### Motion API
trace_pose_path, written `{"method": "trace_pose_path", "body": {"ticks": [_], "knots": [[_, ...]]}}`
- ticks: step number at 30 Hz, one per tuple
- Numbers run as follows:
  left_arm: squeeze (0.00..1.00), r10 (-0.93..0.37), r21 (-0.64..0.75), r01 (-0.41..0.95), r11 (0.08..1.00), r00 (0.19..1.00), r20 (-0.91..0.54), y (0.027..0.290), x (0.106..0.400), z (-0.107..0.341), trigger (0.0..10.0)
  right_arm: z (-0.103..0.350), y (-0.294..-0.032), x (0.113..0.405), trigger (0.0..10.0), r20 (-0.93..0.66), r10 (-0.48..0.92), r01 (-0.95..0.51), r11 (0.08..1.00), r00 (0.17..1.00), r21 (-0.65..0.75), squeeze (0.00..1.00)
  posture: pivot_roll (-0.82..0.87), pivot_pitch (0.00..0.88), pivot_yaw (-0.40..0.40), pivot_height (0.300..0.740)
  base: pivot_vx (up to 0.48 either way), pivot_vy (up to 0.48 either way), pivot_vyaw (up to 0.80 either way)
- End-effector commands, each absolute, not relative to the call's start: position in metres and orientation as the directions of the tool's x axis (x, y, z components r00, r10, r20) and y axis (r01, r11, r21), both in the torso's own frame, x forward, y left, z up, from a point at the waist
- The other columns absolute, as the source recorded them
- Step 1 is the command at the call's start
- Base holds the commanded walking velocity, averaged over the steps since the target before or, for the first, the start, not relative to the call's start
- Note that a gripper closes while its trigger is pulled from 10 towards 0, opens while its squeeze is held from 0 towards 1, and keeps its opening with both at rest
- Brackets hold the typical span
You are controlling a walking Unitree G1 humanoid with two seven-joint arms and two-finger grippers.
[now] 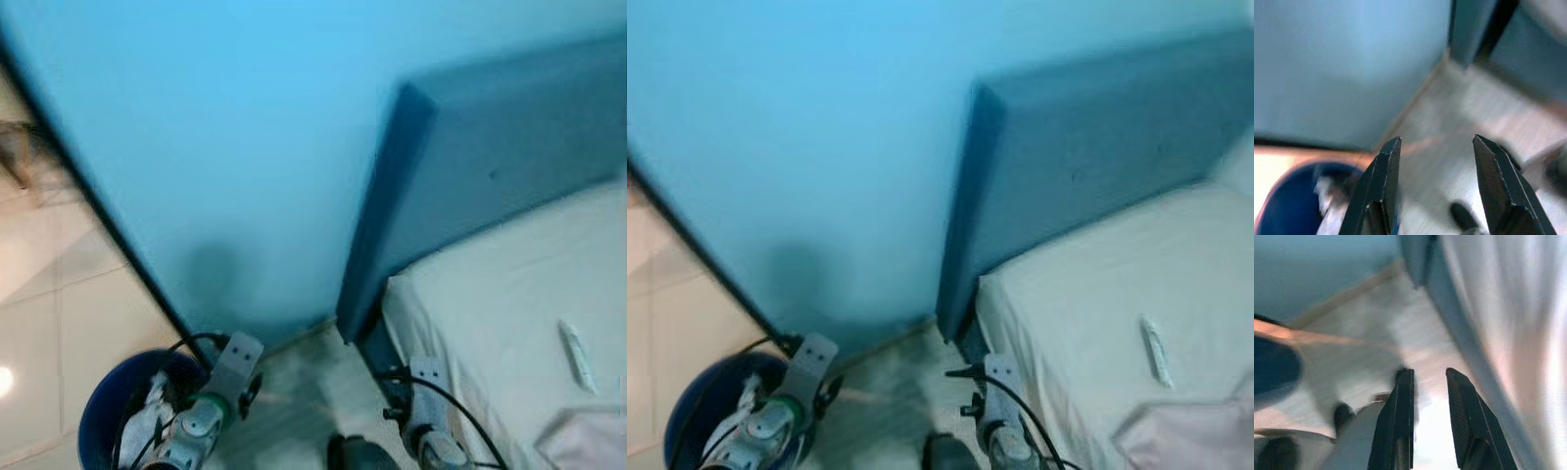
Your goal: Clean up the room
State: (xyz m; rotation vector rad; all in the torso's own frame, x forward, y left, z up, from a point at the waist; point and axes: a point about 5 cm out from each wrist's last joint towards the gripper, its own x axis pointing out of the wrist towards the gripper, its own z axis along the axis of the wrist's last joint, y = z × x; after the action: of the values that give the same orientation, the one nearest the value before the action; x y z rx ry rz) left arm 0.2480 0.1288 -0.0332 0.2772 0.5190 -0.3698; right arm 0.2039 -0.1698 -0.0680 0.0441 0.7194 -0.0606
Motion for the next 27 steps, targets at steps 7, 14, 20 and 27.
{"method": "trace_pose_path", "body": {"ticks": [7,14,20,27], "knots": [[0.00,-0.248,0.179,0.395,0.901,0.808,-0.535,0.135,0.239,-0.040,10.0,-0.068,-0.166,0.205,10.0,-0.660,-0.023,0.062,0.997,0.751,0.036,0.00,0.04,0.060,0.060,0.740,0.000,0.000,-0.80],[0.00,-0.263,0.170,0.399,0.901,0.816,-0.515,0.131,0.242,-0.037,10.0,-0.066,-0.166,0.207,10.0,-0.654,-0.027,0.071,0.997,0.756,0.040,0.00,0.04,0.075,0.060,0.740,0.000,0.000,-0.80],[0.00,-0.299,0.142,0.416,0.898,0.815,-0.497,0.126,0.242,-0.035,10.0,-0.066,-0.166,0.208,10.0,-0.650,-0.030,0.077,0.996,0.759,0.044,0.00,0.04,0.077,0.060,0.740,0.000,0.000,-0.80],[0.00,-0.306,0.156,0.424,0.892,0.821,-0.482,0.124,0.242,-0.034,10.0,-0.064,-0.168,0.207,10.0,-0.630,-0.055,0.103,0.994,0.775,0.040,0.00,0.03,0.085,0.065,0.740,0.000,0.000,-0.80]]}}
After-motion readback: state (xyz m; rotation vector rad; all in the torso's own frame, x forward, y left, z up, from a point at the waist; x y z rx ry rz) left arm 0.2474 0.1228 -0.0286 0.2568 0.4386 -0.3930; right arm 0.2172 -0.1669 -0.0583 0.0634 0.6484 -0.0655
